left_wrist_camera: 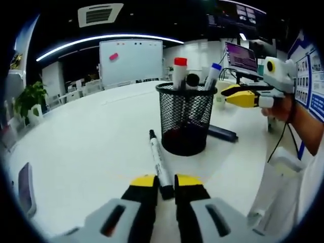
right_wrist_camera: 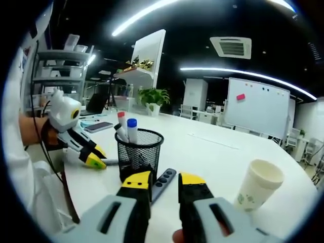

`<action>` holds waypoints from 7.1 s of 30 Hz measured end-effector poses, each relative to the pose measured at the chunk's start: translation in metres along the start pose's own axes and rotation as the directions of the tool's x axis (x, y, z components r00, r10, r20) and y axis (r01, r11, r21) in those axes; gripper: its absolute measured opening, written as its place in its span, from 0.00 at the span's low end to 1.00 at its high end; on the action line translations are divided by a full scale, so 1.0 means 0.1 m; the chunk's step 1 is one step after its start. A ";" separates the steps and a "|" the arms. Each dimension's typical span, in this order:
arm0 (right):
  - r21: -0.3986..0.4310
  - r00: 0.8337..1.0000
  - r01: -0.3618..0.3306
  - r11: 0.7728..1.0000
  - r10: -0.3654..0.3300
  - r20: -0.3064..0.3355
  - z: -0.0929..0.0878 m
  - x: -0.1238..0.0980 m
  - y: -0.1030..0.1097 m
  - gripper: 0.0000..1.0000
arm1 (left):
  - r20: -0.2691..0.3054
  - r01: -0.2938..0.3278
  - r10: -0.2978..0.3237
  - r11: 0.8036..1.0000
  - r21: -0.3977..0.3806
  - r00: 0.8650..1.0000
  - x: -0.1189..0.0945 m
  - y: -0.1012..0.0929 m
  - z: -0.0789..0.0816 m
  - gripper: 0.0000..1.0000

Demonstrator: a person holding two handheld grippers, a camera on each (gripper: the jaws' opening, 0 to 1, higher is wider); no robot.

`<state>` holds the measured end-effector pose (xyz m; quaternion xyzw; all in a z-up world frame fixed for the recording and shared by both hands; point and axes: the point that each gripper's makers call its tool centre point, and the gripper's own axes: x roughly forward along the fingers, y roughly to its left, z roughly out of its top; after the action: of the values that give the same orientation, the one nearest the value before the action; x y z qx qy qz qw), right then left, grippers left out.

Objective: Place the scattered laser pointers and whiteboard markers into the pen holder and stack the scattered paper cups together

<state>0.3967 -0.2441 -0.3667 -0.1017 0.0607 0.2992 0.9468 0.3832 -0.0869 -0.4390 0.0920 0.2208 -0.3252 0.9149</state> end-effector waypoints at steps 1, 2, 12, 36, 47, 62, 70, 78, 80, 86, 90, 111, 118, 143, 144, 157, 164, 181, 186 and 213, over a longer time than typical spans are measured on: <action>0.000 1.000 -0.002 1.000 0.002 -0.001 0.00 0.00 0.01 0.20 | 0.000 0.000 0.000 1.000 -0.001 1.000 0.00 0.00 0.00 0.14; 0.000 1.000 -0.003 1.000 0.003 -0.001 -0.01 0.00 0.01 0.20 | 0.000 0.000 0.000 1.000 -0.001 1.000 0.00 0.00 0.00 0.14; -0.001 1.000 0.003 1.000 -0.003 0.006 0.02 -0.01 -0.02 0.20 | -0.003 -0.002 0.002 1.000 0.011 1.000 0.00 -0.01 0.00 0.13; -0.002 1.000 0.001 1.000 -0.001 0.001 -0.01 -0.02 0.00 0.20 | 0.009 -0.024 0.024 1.000 0.013 1.000 -0.04 0.04 0.01 0.12; -0.003 1.000 0.001 1.000 -0.001 0.000 -0.01 -0.01 0.00 0.20 | 0.032 -0.036 0.035 0.999 0.018 0.999 -0.06 0.07 0.06 0.12; -0.002 1.000 0.003 1.000 -0.003 -0.004 -0.02 -0.02 0.00 0.20 | 0.125 -0.043 0.040 0.999 0.025 0.991 -0.14 0.06 0.27 0.11; 0.001 1.000 0.002 1.000 -0.002 -0.002 -0.02 -0.01 0.00 0.20 | 0.157 -0.047 0.042 0.998 0.032 0.987 -0.16 0.06 0.36 0.11; -0.001 1.000 0.001 1.000 -0.001 -0.004 -0.02 -0.01 -0.01 0.20 | 0.194 -0.043 0.036 0.998 0.034 0.980 -0.18 0.05 0.44 0.11; -0.003 1.000 0.000 1.000 0.000 -0.004 -0.01 0.00 0.00 0.20 | 0.202 -0.044 0.037 0.999 0.032 0.979 -0.19 0.06 0.46 0.11; -0.003 1.000 -0.002 1.000 0.002 -0.003 0.00 0.00 0.00 0.20 | 0.211 -0.043 0.034 0.998 0.040 0.977 -0.20 0.06 0.49 0.11; -0.004 1.000 -0.002 1.000 0.002 -0.006 -0.01 0.00 0.00 0.20 | 0.221 -0.043 0.035 0.999 0.031 0.975 -0.22 0.07 0.52 0.11; -0.002 1.000 -0.008 1.000 0.008 -0.004 -0.01 0.01 0.01 0.20 | 0.232 -0.046 0.029 0.996 0.070 0.972 -0.27 0.05 0.61 0.11; 0.000 1.000 -0.014 1.000 0.014 0.001 -0.01 0.01 0.03 0.20 | 0.241 -0.046 0.029 0.997 0.066 0.970 -0.31 0.06 0.64 0.11; 0.004 1.000 -0.004 1.000 0.004 -0.001 -0.03 -0.01 -0.01 0.20 | 0.284 -0.056 0.028 0.994 0.091 0.958 -0.38 0.12 0.79 0.11; 0.004 1.000 -0.004 1.000 0.004 -0.001 -0.03 -0.02 -0.01 0.20 | 0.285 -0.057 0.028 0.994 0.092 0.958 -0.38 0.11 0.80 0.11; 0.001 1.000 -0.003 1.000 0.003 0.000 -0.02 -0.03 0.00 0.20 | 0.295 -0.053 0.021 0.994 0.100 0.955 -0.46 0.08 0.89 0.11; 0.002 1.000 -0.003 1.000 0.003 -0.001 -0.02 -0.02 0.00 0.20 | 0.320 -0.058 0.029 0.995 0.079 0.947 -0.51 0.09 0.97 0.11; -0.003 1.000 -0.004 1.000 0.004 0.002 0.00 -0.02 0.01 0.20 | 0.327 -0.063 0.025 0.992 0.106 0.945 -0.49 0.13 1.04 0.11; -0.001 1.000 -0.003 1.000 0.003 0.005 0.00 -0.02 0.00 0.20 | 0.328 -0.061 0.023 0.992 0.108 0.944 -0.49 0.13 1.06 0.11; -0.006 1.000 0.008 1.000 -0.008 0.003 0.01 -0.05 -0.06 0.20 | 0.358 -0.077 0.038 0.992 0.095 0.933 -0.49 0.24 1.21 0.11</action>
<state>0.3956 -0.2516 -0.3639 -0.1044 0.0578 0.2957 0.9478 0.4060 -0.0788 -0.3089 0.0875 0.0312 -0.3210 0.9425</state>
